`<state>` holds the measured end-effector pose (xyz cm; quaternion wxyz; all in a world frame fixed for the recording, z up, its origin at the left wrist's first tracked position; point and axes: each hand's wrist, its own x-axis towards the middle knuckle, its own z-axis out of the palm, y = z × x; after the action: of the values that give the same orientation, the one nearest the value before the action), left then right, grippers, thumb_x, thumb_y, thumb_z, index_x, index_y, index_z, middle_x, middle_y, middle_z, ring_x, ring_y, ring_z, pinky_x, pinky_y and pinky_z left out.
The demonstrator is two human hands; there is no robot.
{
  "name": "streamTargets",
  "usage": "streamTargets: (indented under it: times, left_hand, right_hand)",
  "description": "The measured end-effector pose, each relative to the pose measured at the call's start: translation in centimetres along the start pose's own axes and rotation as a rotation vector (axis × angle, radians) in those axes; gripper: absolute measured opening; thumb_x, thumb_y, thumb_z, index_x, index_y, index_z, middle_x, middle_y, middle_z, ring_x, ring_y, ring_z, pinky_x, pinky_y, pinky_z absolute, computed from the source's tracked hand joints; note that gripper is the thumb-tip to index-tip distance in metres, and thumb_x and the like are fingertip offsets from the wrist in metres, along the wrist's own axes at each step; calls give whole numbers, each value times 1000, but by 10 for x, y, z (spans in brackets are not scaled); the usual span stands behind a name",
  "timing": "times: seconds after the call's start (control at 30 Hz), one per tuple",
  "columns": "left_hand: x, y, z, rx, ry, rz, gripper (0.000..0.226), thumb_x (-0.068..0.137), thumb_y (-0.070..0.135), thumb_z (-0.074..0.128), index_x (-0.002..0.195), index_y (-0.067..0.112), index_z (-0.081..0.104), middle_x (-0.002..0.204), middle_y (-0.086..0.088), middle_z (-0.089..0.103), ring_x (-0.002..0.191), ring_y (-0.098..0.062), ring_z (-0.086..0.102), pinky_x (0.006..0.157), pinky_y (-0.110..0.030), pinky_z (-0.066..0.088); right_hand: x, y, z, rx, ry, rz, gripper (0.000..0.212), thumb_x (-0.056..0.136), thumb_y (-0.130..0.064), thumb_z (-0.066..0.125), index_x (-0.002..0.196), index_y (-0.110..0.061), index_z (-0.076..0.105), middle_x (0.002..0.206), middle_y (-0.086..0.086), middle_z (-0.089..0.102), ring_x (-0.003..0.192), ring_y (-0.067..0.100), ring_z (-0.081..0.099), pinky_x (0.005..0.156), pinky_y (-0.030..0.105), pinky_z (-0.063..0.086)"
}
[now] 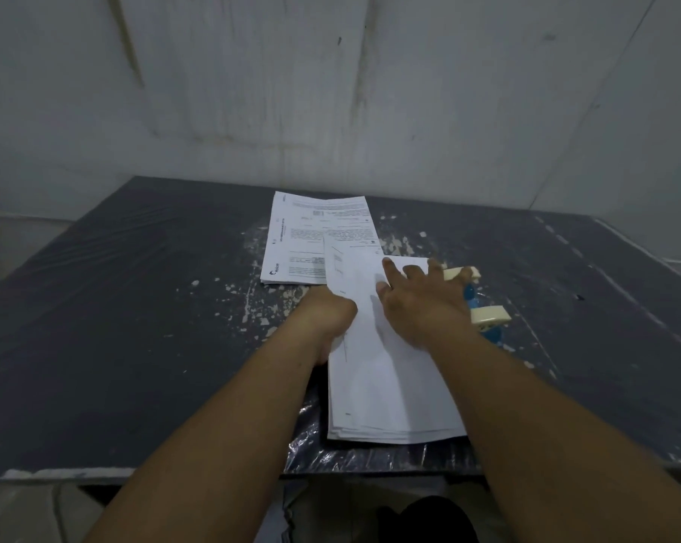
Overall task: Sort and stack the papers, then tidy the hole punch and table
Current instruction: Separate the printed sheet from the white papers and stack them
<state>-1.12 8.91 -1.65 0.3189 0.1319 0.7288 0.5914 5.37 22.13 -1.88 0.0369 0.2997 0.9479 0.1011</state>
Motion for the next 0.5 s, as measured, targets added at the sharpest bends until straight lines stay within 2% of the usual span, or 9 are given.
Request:
streamTargets:
  times: [0.17, 0.3, 0.4, 0.5]
  left_hand:
    - [1, -3, -1, 28, 16, -17, 40, 87, 3, 47, 120, 16, 66, 100, -4, 69, 91, -26, 65, 79, -34, 58]
    - [0, -3, -2, 2, -11, -28, 39, 89, -3, 45, 120, 9, 65, 104, -9, 69, 93, -28, 65, 75, -31, 56]
    - [1, -3, -1, -5, -5, -31, 40, 90, -4, 44, 122, 8, 63, 109, -10, 68, 94, -30, 64, 77, -34, 55]
    - [3, -4, 0, -2, 6, -35, 41, 89, -4, 45, 124, 9, 63, 110, -12, 68, 96, -31, 65, 77, -33, 55]
  right_hand:
    - [0, 0, -5, -4, -38, -2, 60, 100, -43, 16, 156, -28, -1, 161, 7, 21, 147, 43, 9, 105, 78, 5]
    - [2, 7, -25, 212, -126, 29, 57, 102, -42, 17, 155, -34, 1, 163, 0, 15, 149, 35, 3, 110, 72, 3]
    - [4, 17, -37, 446, -113, 8, 55, 102, -41, 25, 154, -39, 10, 163, -2, 18, 150, 31, 7, 114, 66, 4]
    - [7, 28, -42, 744, -117, -40, 53, 99, -35, 35, 151, -40, 28, 161, -4, 25, 149, 29, 15, 119, 53, 9]
